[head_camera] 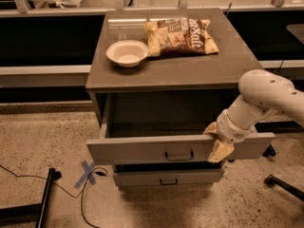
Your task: Open top drawer
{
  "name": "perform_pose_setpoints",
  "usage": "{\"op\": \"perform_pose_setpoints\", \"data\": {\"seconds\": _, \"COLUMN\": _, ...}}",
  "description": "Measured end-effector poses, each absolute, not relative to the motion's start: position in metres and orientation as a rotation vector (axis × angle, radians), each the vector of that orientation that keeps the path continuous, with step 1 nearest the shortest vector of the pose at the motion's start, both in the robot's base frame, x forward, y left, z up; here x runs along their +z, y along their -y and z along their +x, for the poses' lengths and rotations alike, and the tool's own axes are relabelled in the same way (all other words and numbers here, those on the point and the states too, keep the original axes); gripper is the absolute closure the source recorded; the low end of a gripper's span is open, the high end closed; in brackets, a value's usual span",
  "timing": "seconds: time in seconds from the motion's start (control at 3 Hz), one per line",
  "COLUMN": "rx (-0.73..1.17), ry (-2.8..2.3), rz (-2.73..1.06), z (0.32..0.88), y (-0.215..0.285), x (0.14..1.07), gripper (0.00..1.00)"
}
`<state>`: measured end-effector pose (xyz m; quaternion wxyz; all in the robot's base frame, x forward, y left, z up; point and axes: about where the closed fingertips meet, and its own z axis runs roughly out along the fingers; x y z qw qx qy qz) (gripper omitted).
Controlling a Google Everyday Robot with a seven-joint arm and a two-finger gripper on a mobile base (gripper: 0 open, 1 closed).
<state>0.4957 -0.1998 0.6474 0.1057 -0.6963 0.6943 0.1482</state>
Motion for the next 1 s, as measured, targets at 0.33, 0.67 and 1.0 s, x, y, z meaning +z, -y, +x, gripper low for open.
{"op": "perform_pose_setpoints", "data": {"seconds": 0.33, "rx": 0.434, "ry": -2.027, "rz": -2.086, "z": 0.484, "y": 0.2017, "x": 0.6577, "gripper": 0.73}}
{"op": "perform_pose_setpoints", "data": {"seconds": 0.67, "rx": 0.436, "ry": -2.005, "rz": -2.1, "z": 0.4784, "y": 0.2034, "x": 0.6648, "gripper": 0.75}}
{"op": "perform_pose_setpoints", "data": {"seconds": 1.0, "rx": 0.436, "ry": -2.005, "rz": -2.1, "z": 0.4784, "y": 0.2034, "x": 0.6637, "gripper": 0.52}}
